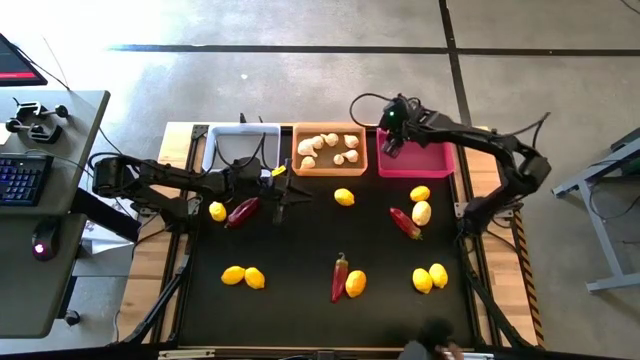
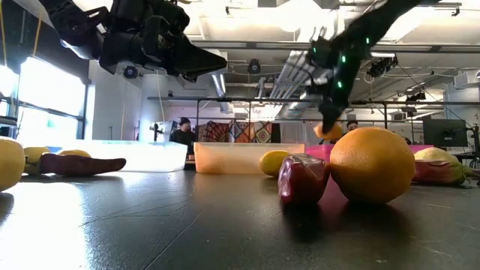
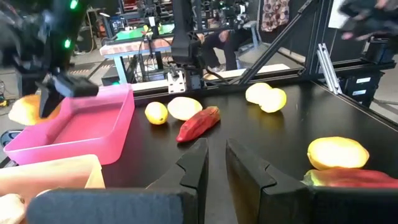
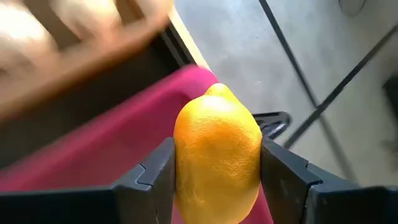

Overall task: Sort produce into baskets
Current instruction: Put the yellow lemon into the pink bin

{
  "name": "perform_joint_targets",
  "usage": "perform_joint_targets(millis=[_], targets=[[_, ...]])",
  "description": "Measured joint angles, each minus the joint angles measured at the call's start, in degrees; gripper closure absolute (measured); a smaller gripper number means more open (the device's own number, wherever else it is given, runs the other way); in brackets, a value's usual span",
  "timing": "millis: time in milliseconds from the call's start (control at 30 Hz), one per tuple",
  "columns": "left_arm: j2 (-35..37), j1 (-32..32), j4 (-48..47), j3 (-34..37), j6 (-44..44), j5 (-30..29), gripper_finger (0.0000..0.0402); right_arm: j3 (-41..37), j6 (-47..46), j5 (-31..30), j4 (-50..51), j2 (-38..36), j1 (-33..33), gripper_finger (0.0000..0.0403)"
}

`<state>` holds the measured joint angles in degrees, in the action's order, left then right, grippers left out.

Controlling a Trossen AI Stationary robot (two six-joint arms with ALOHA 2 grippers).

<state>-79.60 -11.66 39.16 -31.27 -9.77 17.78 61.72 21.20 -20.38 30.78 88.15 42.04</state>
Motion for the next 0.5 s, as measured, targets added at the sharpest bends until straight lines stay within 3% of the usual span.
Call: perform_joint_targets(millis=[200,500], targets=[[0.01,0.0,0.04,0.0,-0.41,-0.02,0.036,-1.84,18.75,4.1,-5.39,5.67,5.95,0.0233],[0.01,0.0,0.07,0.02,-0.41,-0.02,0.036,-1.89,25.3,6.51,-10.79,12.79,7.04,0.0233]])
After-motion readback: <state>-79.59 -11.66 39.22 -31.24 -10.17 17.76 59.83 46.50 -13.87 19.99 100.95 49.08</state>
